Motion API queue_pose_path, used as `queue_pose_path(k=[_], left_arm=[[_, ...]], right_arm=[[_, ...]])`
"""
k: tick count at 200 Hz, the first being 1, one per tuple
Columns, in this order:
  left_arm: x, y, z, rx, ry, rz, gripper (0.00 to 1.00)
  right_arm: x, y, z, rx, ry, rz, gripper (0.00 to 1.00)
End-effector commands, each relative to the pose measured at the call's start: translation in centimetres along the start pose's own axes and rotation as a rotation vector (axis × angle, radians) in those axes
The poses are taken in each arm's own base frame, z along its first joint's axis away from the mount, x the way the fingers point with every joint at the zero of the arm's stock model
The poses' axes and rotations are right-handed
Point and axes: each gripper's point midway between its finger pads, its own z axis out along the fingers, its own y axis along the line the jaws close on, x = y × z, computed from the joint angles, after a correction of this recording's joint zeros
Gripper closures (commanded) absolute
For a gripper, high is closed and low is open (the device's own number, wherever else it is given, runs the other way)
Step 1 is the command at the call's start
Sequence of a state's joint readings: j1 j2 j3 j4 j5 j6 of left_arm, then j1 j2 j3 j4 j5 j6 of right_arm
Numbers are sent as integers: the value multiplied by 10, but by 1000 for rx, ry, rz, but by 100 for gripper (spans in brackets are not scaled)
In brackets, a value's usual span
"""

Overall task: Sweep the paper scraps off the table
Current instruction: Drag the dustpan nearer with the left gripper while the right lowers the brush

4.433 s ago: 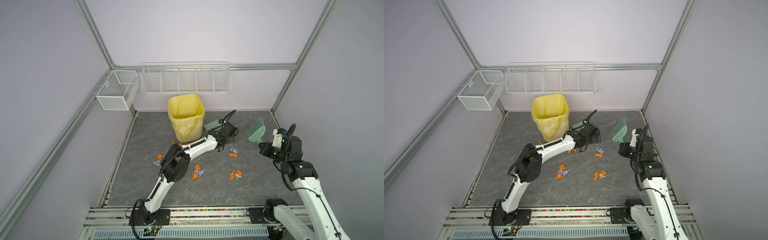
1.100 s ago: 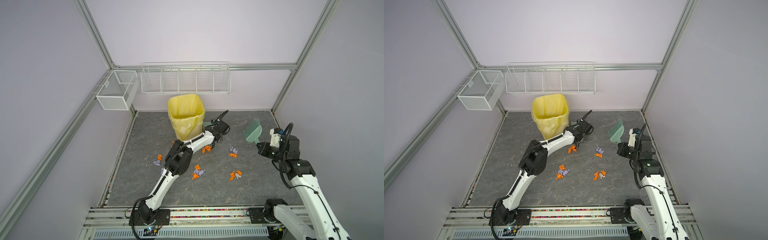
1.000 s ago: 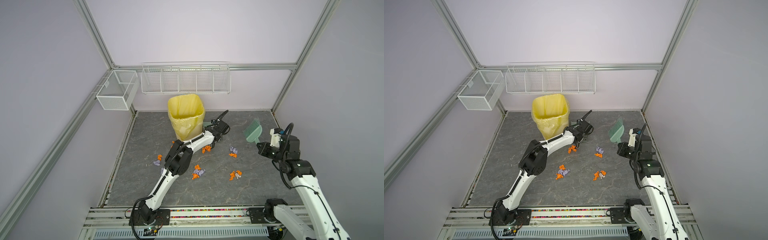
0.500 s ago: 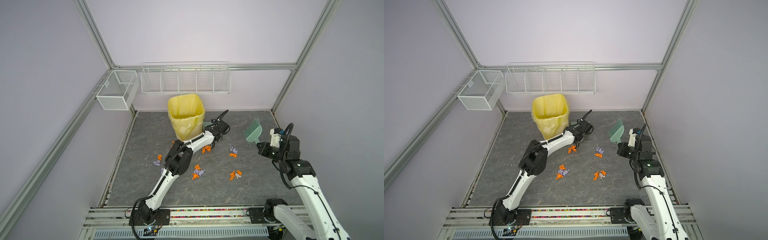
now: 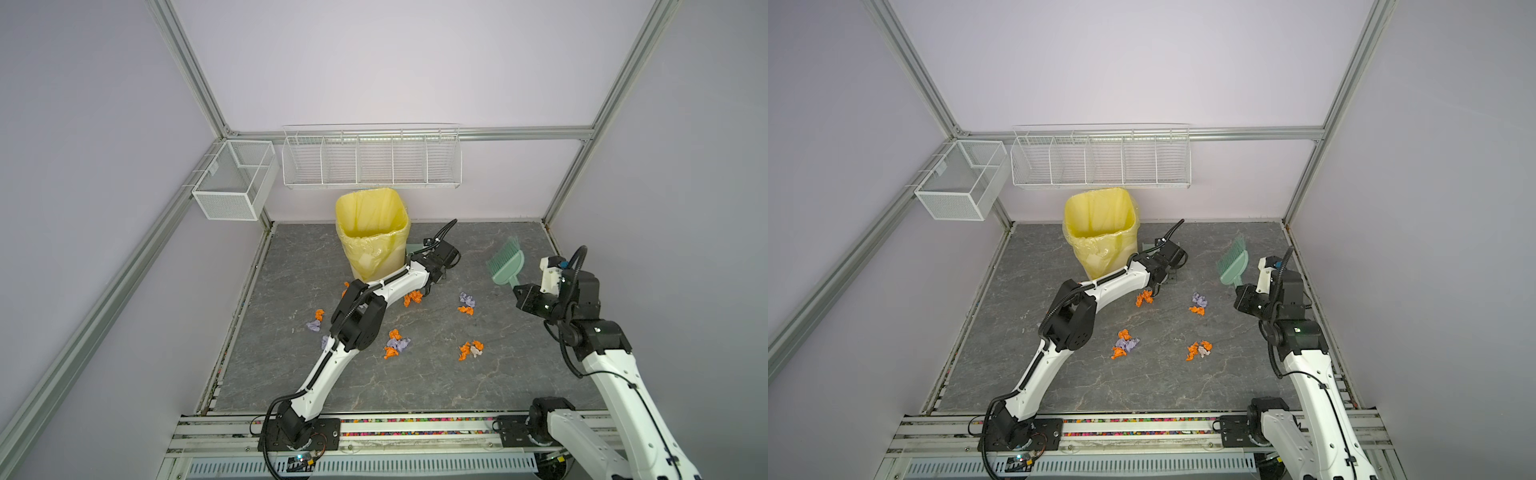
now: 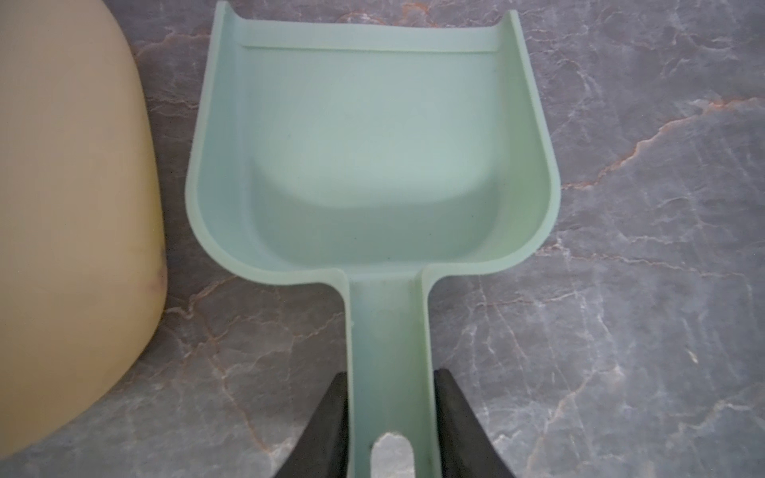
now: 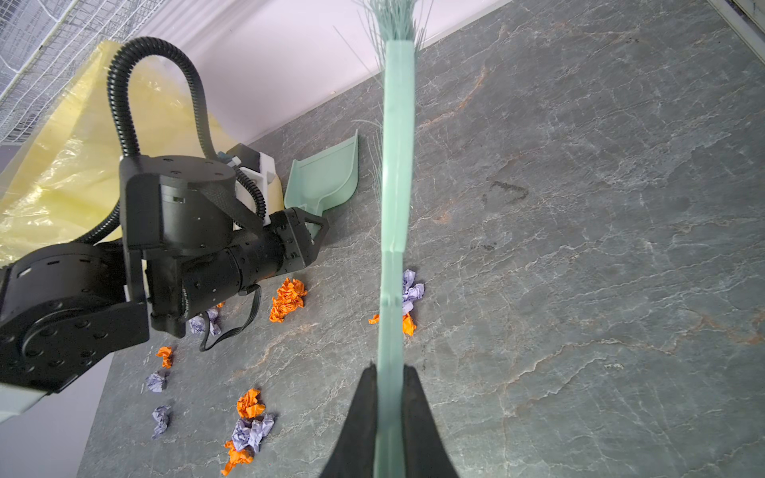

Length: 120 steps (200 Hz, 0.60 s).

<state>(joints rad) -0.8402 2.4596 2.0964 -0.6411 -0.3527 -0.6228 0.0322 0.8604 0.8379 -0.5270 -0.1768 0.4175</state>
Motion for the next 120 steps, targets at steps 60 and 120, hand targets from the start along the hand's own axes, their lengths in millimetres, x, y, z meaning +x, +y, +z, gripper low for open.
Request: queue_pose_path(k=[60, 120], left_arm=[[-11, -6, -7, 28, -16, 1, 86], [-19, -16, -63, 87, -62, 59, 90]], right_arm=[[1, 3, -5, -8, 28, -21, 94], [2, 6, -24, 33, 90, -22, 93]])
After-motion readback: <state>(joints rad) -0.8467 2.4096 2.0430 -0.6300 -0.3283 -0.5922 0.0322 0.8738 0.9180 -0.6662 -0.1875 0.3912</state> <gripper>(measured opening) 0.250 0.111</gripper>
